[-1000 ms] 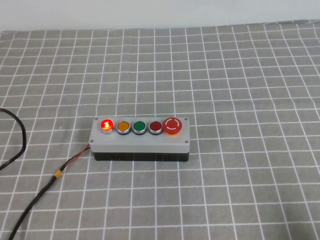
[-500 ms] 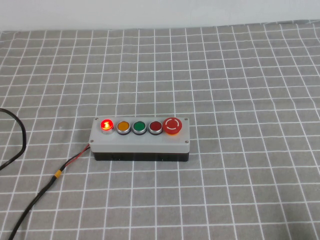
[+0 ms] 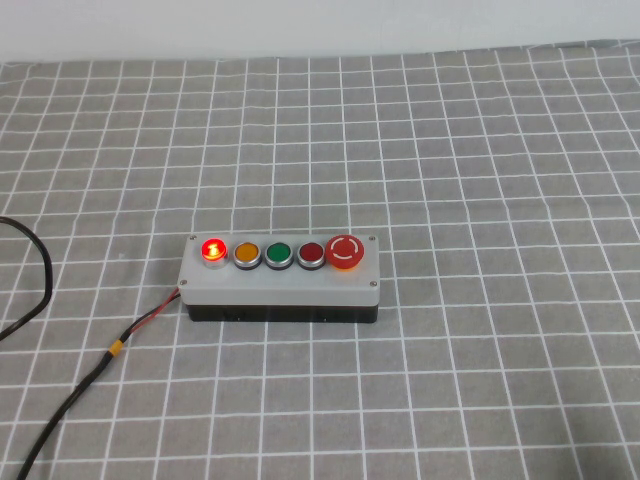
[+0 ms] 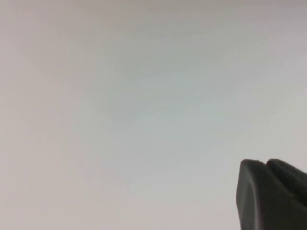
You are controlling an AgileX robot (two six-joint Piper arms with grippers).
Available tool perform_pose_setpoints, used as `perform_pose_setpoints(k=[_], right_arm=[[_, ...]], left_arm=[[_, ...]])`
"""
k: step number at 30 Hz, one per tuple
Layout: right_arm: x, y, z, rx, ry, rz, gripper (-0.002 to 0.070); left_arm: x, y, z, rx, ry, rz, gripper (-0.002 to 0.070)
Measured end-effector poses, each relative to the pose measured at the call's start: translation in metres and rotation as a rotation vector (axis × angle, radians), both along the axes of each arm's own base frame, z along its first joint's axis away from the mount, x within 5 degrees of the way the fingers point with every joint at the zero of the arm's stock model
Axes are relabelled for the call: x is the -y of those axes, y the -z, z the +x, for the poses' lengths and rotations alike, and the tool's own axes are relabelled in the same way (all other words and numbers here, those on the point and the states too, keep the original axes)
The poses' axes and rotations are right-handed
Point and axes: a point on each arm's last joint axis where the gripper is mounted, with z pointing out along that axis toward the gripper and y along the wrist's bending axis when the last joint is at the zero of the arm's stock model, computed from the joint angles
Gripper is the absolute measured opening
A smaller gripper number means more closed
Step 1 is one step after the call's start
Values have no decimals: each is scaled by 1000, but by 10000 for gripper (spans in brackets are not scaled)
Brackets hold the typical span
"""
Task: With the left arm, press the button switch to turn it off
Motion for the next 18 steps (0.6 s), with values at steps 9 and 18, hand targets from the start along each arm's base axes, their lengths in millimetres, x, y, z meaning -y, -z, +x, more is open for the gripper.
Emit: perform_pose_setpoints(k=[9,18], right_arm=[[0,0,0,0,0,0,-17],[0,0,0,0,0,0,-17]], left_arm=[[-5,-84,-36,147,12,-31,-3],[-6,-166,-41,-188,36,-15,-3]])
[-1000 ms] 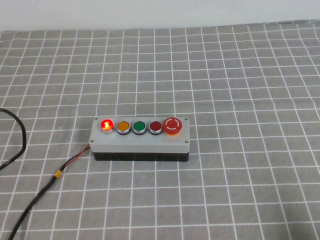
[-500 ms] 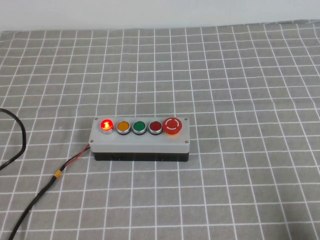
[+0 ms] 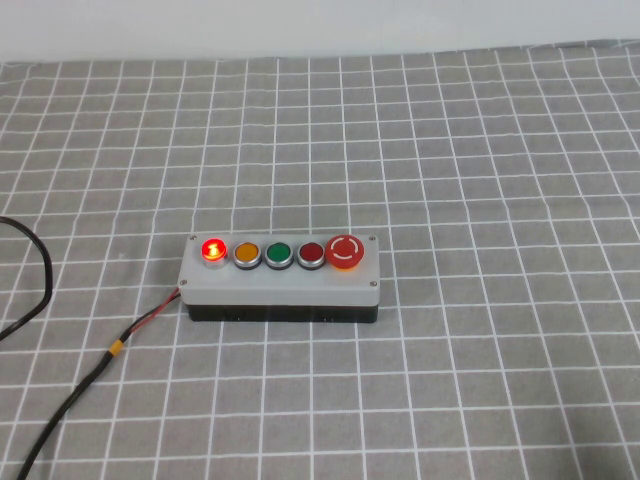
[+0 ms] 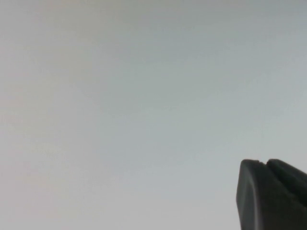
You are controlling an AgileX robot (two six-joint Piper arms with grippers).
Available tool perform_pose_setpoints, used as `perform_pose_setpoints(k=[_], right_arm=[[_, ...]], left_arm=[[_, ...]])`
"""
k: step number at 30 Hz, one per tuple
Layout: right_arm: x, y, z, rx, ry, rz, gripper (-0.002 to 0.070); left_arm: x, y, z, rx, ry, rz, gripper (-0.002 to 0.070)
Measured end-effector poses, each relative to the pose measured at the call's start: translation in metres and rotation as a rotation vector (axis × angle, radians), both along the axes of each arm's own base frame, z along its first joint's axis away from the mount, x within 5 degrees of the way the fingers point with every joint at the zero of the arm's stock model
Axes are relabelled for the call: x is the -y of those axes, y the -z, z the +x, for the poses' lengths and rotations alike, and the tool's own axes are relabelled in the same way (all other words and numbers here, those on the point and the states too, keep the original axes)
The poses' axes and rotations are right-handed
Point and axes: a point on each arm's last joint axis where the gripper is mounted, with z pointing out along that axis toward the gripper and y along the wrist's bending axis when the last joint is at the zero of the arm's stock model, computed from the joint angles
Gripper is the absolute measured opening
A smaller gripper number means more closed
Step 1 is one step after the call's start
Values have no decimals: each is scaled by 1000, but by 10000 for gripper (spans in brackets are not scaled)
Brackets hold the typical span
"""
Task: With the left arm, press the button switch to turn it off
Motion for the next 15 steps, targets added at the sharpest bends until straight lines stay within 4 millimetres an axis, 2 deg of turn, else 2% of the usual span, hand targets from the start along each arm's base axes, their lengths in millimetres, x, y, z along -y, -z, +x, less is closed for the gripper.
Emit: perform_pose_setpoints(k=[4,6,11,15], right_arm=[[0,0,0,0,0,0,-17],[0,0,0,0,0,0,-17],[0,0,0,0,0,0,-17],[0,0,0,0,0,0,-17]], left_arm=[[3,-20,17,-218,15,15,-3],[6,-23,35,-364,20,32,-3],[12,-16,77,-607,20,67,-3],[16,-9,100,-690,27,71,-3]])
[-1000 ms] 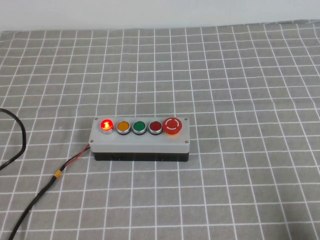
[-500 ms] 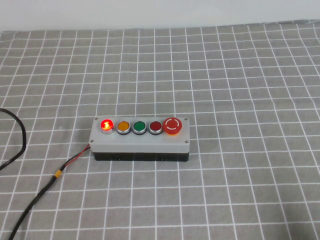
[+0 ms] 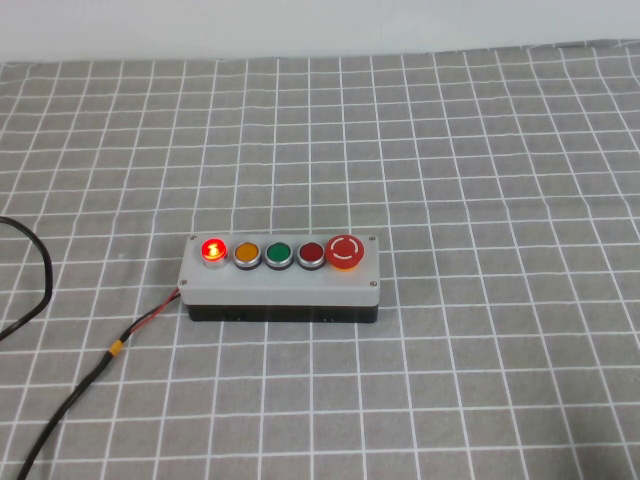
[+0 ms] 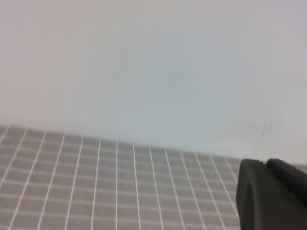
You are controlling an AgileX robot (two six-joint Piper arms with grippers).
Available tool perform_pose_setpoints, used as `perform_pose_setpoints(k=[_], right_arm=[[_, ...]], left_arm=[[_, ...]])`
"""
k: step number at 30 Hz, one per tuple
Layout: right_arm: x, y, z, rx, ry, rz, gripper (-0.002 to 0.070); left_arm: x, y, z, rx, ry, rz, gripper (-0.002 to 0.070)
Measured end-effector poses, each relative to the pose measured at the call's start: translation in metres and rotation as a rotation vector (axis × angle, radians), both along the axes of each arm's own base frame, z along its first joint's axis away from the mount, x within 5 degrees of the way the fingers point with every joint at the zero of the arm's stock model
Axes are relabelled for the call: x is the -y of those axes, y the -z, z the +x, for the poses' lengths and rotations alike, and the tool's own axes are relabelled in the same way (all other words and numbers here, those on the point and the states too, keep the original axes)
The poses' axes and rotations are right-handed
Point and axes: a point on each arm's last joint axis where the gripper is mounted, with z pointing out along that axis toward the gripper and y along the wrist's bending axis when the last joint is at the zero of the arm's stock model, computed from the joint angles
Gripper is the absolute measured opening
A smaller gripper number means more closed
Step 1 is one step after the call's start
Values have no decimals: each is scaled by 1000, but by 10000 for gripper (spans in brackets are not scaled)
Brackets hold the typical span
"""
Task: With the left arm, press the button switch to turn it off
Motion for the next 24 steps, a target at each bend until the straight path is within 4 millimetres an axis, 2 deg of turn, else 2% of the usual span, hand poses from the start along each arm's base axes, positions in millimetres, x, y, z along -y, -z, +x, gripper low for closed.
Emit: perform_pose_setpoints(k=[5,10,14,19,24], right_arm=[[0,0,0,0,0,0,-17],[0,0,0,0,0,0,-17],[0,0,0,0,0,0,-17],[0,0,0,0,0,0,-17],[0,0,0,0,0,0,-17]], left_arm=[[6,15,36,-138,20,72,-3],[16,36,80,-414,83,167,-3],[25,45,112,-606,155,214,-3],[34,51,148,-719,215,227,-3],[42,74,181,-837,253,205,-3]])
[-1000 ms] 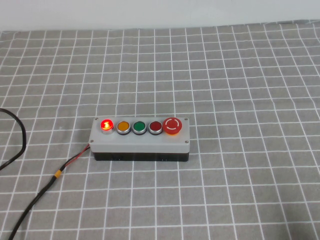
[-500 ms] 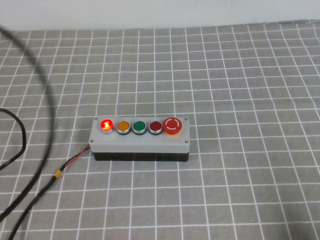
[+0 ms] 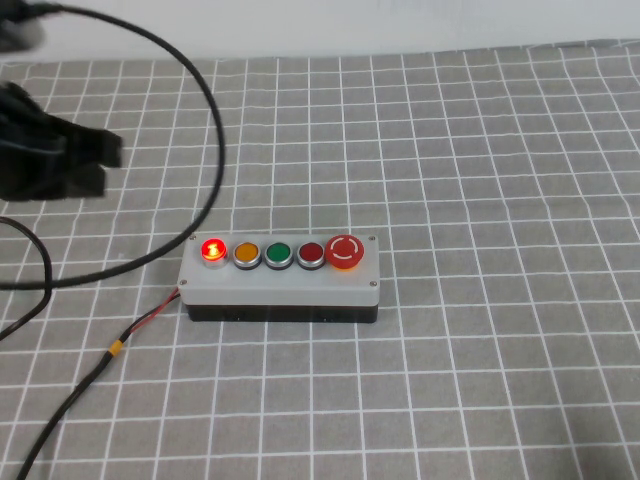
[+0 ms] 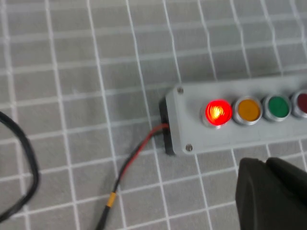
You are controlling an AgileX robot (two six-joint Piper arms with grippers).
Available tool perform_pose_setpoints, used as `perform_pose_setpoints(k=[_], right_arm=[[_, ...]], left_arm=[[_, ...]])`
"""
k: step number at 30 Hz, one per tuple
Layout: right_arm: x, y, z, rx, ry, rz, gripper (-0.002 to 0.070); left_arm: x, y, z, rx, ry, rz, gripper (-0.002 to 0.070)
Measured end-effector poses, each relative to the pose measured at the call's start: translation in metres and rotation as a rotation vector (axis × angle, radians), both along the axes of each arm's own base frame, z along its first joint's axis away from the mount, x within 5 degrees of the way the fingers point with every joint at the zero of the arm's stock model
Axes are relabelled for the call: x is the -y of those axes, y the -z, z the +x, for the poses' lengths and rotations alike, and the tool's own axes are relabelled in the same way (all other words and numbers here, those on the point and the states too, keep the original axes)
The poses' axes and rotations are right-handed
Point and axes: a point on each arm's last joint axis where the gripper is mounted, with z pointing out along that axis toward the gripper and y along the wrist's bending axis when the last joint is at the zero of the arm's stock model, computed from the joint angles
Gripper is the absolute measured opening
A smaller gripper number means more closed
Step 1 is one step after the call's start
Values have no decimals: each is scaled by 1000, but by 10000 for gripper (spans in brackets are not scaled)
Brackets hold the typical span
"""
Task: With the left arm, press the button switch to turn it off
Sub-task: Press the button to turn off
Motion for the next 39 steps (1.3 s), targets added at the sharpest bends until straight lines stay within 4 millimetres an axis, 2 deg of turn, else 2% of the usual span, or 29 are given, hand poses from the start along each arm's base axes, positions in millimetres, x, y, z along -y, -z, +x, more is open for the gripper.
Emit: perform_pose_setpoints(k=[6,12,15,23,32,39], right_arm=[[0,0,0,0,0,0,-17],[0,0,0,0,0,0,-18],[0,0,0,0,0,0,-17],[0,0,0,0,0,0,-17],[0,0,0,0,0,0,-17],[0,0,0,0,0,0,-17]], left_arm=[[18,31,25,-107,51,8,-3],[52,45,44,-128,141,55,-3],[62,47,55,-127,143,99,-3],[78,69,71,-190,162,169,-3],[83,95,80,-267,164,194,-3],[86,107,88,-265,160,193,-3]])
